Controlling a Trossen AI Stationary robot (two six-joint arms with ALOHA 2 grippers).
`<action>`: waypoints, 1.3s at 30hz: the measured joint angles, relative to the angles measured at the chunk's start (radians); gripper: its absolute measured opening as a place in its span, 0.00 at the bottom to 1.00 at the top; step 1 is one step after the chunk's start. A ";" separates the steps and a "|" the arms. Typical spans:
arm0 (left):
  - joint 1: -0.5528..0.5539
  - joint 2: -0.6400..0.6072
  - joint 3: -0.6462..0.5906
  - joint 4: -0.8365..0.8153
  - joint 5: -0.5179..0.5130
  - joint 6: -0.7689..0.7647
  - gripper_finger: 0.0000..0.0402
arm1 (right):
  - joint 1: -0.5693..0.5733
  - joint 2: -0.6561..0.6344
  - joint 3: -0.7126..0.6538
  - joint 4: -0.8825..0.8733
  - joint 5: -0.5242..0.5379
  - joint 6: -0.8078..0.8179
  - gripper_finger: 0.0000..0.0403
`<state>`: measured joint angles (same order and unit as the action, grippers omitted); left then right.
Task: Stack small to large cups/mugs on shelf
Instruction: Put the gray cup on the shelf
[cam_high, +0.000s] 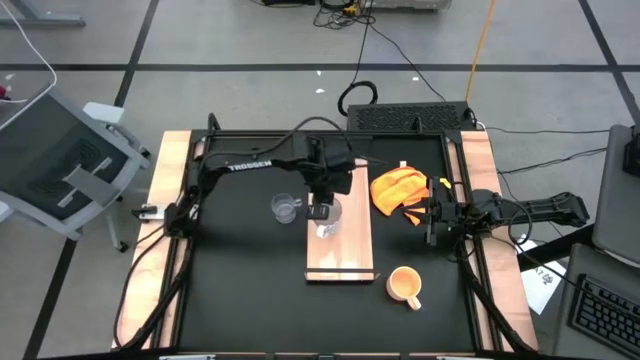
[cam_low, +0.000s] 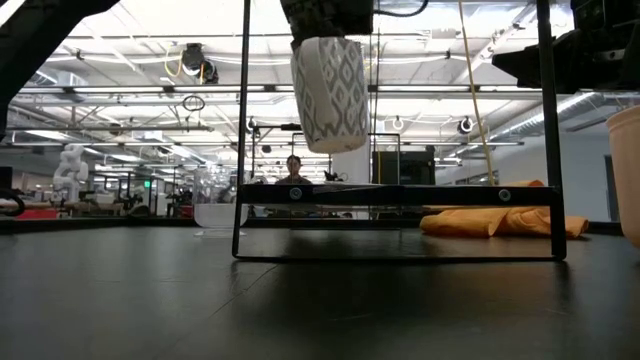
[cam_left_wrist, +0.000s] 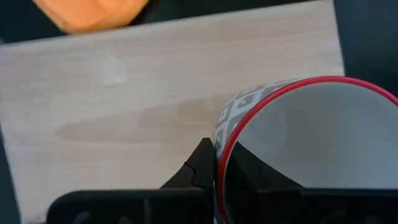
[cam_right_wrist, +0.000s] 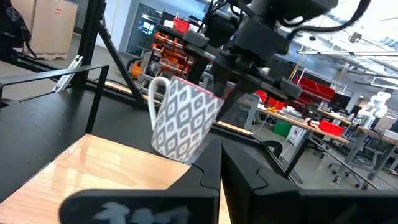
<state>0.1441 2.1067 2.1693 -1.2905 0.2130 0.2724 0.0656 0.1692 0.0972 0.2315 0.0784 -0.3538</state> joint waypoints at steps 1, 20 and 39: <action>-0.006 0.000 0.000 0.009 0.000 -0.011 0.04 | 0.000 0.000 0.000 0.000 0.000 0.000 0.00; -0.081 0.058 0.000 0.043 -0.034 -0.057 0.04 | 0.000 0.000 0.000 0.001 0.000 0.000 0.00; -0.130 0.089 0.000 0.072 -0.029 -0.102 0.04 | 0.000 0.001 0.000 0.000 0.000 0.001 0.00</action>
<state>0.0145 2.1956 2.1689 -1.2185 0.1841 0.1707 0.0658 0.1699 0.0971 0.2317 0.0783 -0.3531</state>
